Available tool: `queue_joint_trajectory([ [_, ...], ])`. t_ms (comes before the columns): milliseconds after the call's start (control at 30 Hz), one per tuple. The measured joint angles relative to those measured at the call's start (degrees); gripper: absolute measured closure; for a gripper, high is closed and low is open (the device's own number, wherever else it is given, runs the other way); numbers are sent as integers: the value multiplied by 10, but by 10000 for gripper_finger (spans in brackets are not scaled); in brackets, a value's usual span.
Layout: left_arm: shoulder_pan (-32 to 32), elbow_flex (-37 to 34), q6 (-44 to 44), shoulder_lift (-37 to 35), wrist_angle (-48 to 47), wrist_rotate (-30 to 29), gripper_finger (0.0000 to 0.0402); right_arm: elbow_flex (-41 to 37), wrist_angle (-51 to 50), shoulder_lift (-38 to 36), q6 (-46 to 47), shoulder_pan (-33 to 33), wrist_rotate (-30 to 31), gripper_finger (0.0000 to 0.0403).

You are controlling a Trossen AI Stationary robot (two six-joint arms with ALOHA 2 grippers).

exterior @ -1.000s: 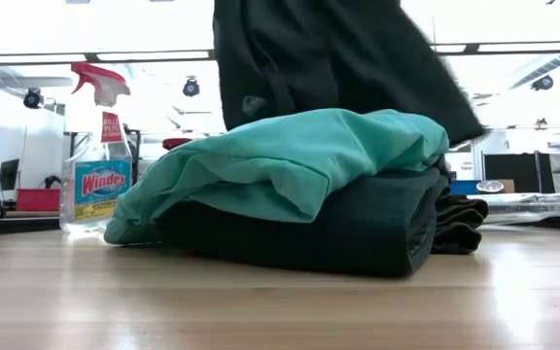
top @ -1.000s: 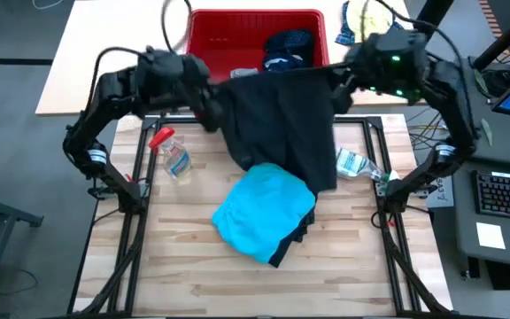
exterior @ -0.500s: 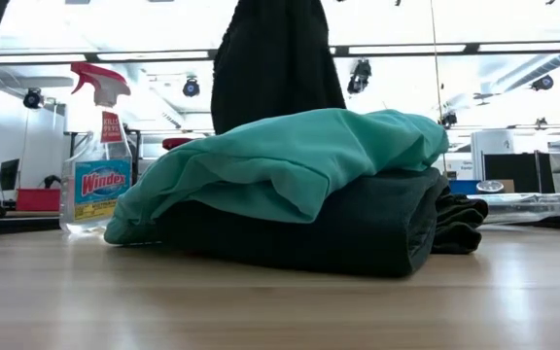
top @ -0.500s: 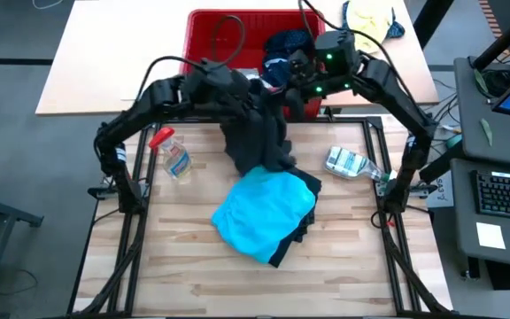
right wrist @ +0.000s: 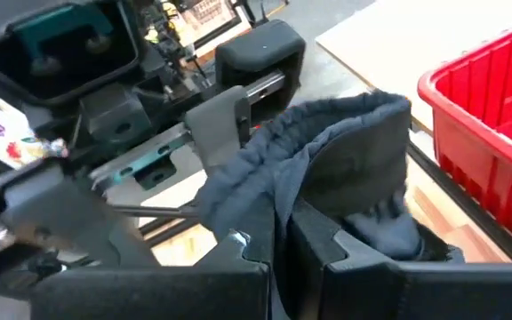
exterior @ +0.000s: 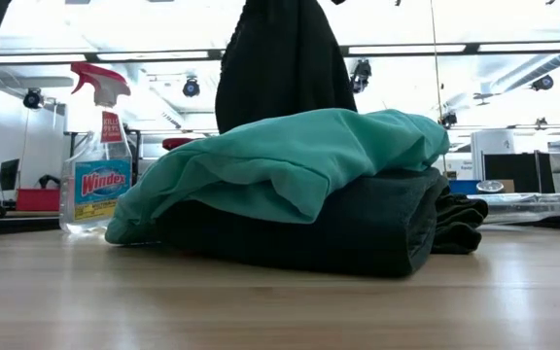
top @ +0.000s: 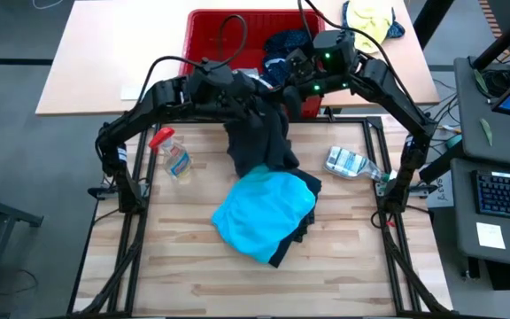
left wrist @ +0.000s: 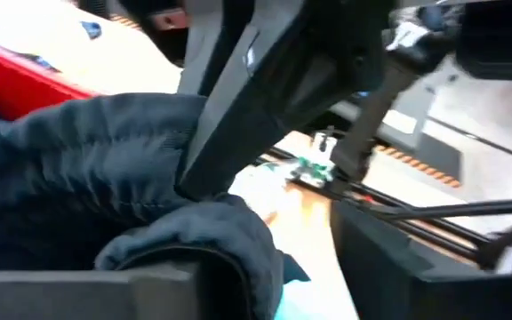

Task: Fold Laundry from Bin
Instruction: Fold the black shorts

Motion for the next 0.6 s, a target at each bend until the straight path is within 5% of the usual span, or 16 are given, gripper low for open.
queue_joint_trajectory([
  [200, 1, 0, 17, 17, 5, -79, 219, 0, -1, 0, -4, 7, -1, 394],
  [433, -5, 2, 85, 23, 79, -123, 376, 1, 11, -5, -16, 8, 8, 385],
  [600, -4, 2, 90, 11, 89, -120, 387, 3, 20, -22, -25, 1, 30, 341],
])
